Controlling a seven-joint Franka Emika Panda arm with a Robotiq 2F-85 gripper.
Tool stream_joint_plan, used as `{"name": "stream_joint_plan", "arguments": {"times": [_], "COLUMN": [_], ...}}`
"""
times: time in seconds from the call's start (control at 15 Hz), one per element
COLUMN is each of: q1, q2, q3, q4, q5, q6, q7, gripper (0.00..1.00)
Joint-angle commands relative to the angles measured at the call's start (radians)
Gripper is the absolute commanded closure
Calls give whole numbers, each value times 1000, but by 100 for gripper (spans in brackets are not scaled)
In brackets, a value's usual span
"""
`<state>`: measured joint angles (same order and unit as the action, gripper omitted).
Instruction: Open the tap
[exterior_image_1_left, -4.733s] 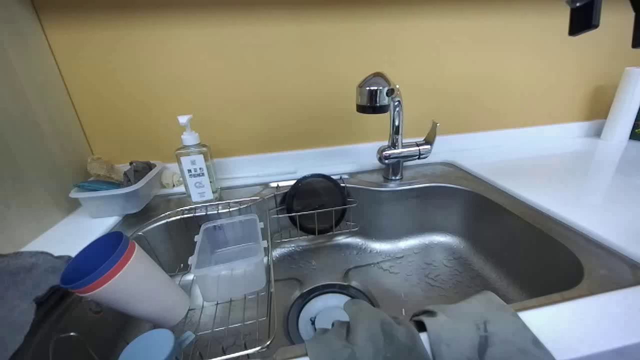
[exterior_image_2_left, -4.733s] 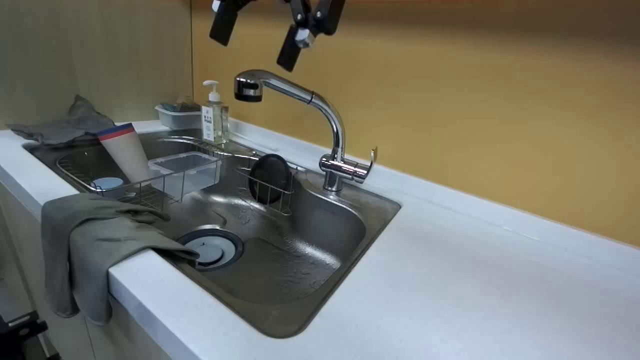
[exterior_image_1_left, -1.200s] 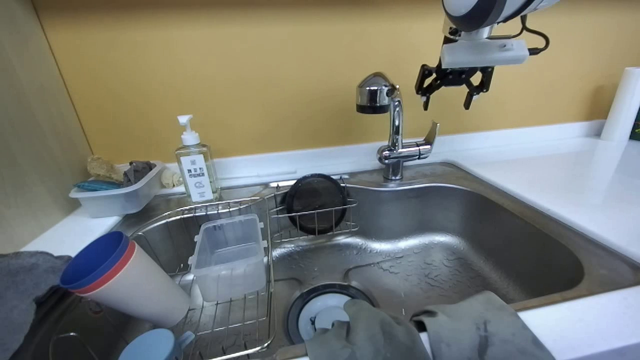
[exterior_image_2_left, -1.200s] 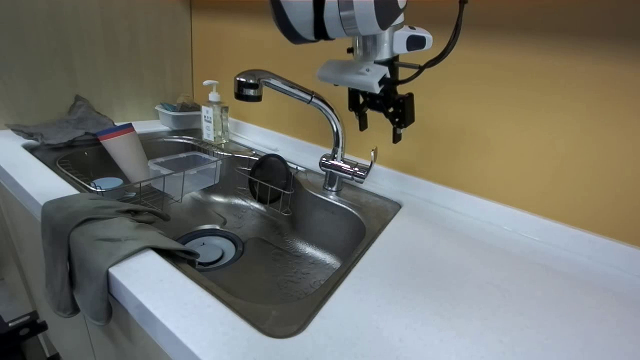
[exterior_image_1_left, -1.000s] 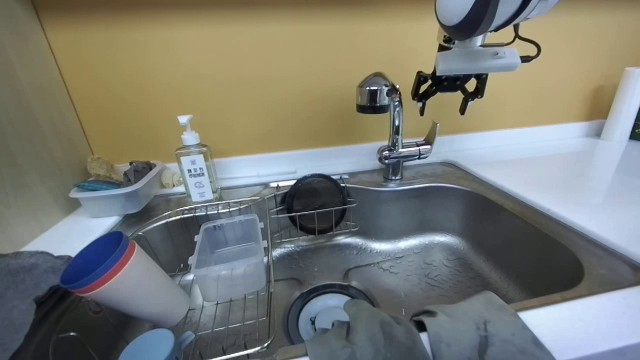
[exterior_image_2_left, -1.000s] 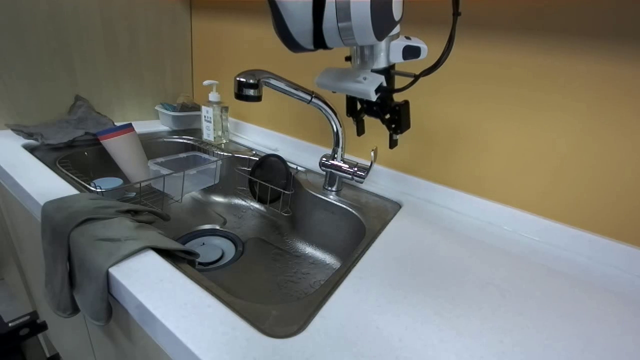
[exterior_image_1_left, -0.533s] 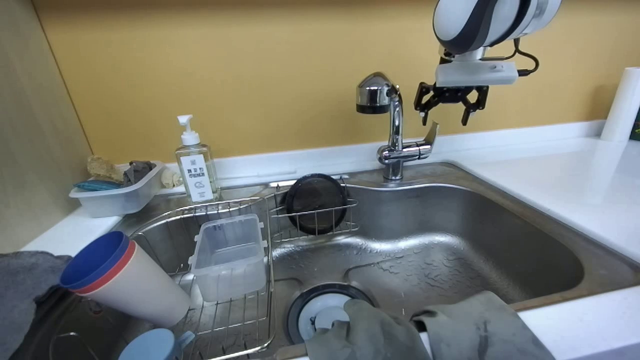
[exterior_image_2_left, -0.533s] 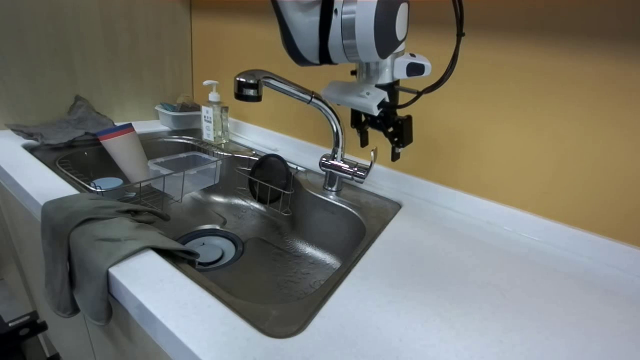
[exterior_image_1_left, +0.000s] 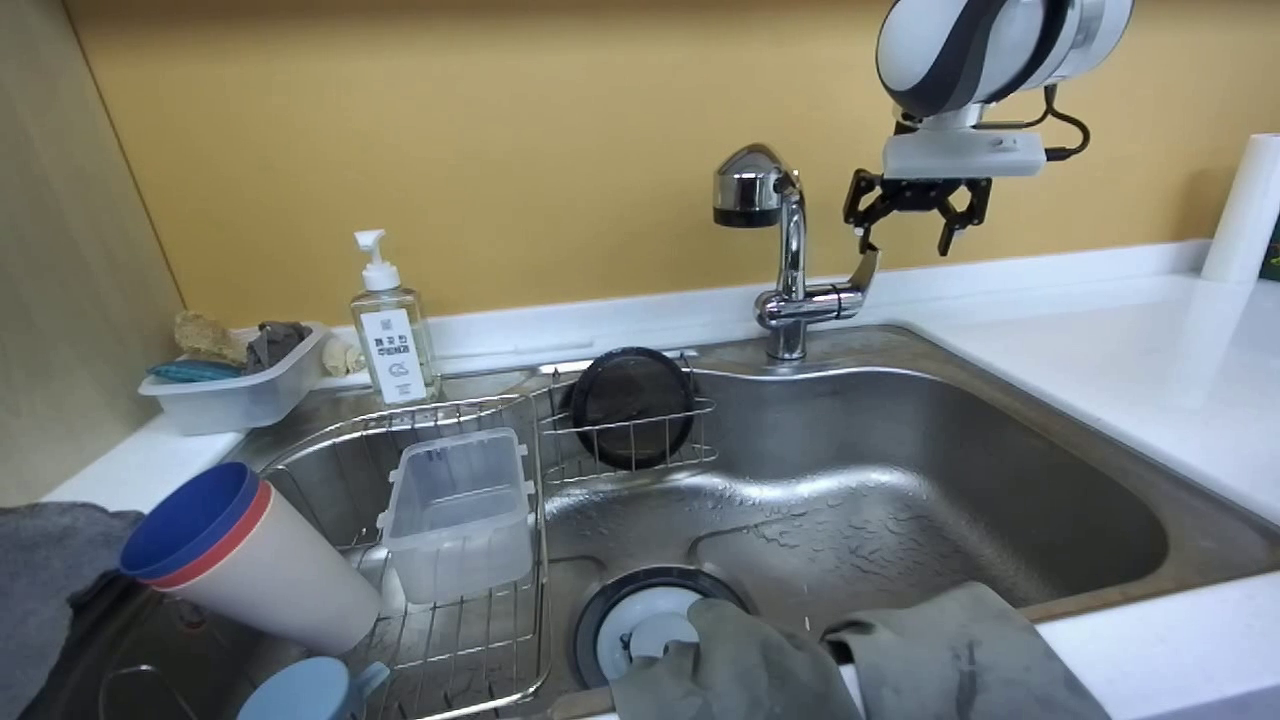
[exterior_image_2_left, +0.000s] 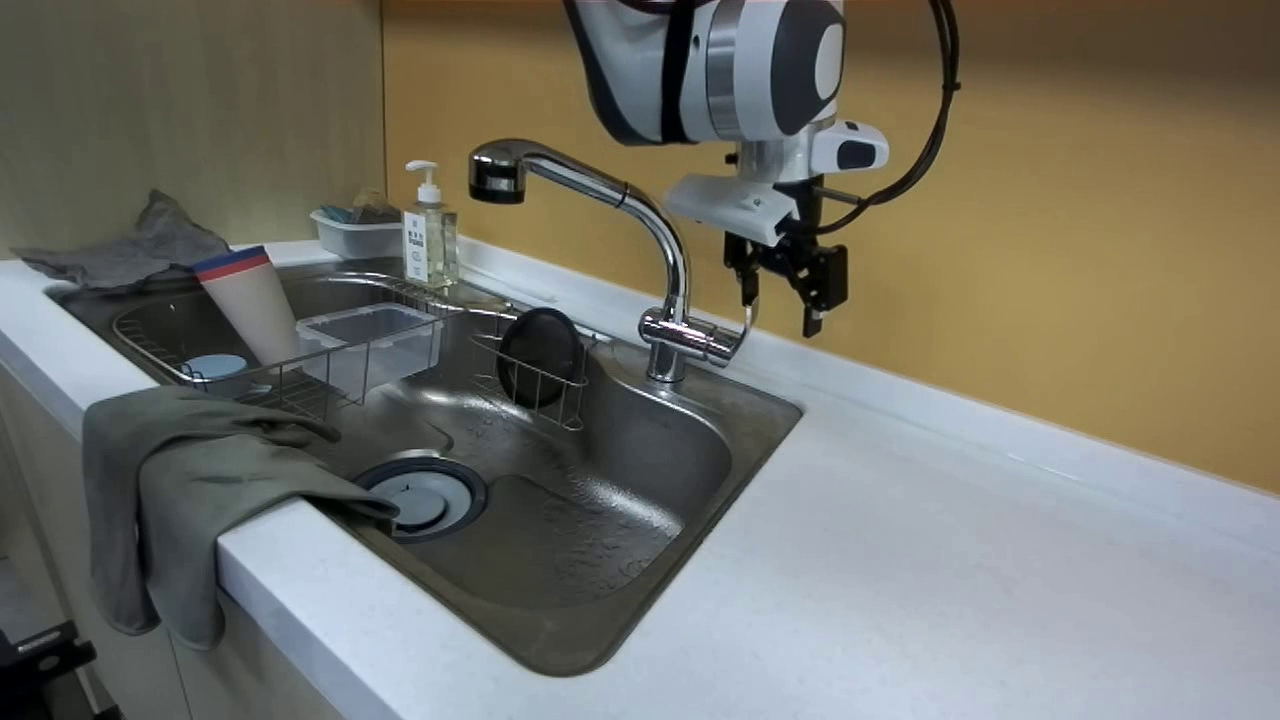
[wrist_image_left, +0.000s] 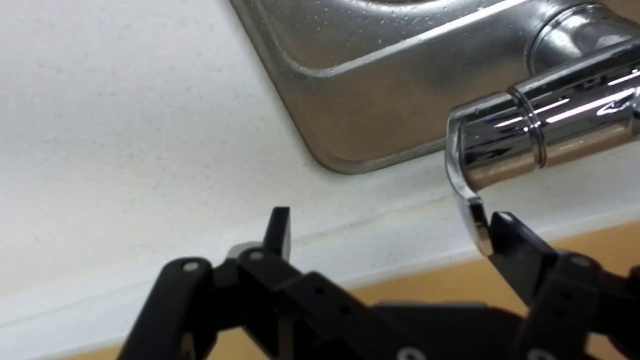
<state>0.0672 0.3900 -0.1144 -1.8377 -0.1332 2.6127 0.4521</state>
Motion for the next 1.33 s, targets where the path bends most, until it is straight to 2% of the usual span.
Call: {"name": "stream_joint_plan", "arguments": {"times": [0.0,0.53,0.87,1.07,1.27], "q1": [10,-3,-17,-17,-13], "q2": [19,36,-6,-57,-139], "q3": [-35,-66,-55,-50,-51], "q4": [37,36,18,7,-1], "q5": [4,44,80,92,70], "q6": [-22,-31,-42,-90,-196], "q7": [40,56,28,17,30], "gripper": [0,0,0,0,0]}}
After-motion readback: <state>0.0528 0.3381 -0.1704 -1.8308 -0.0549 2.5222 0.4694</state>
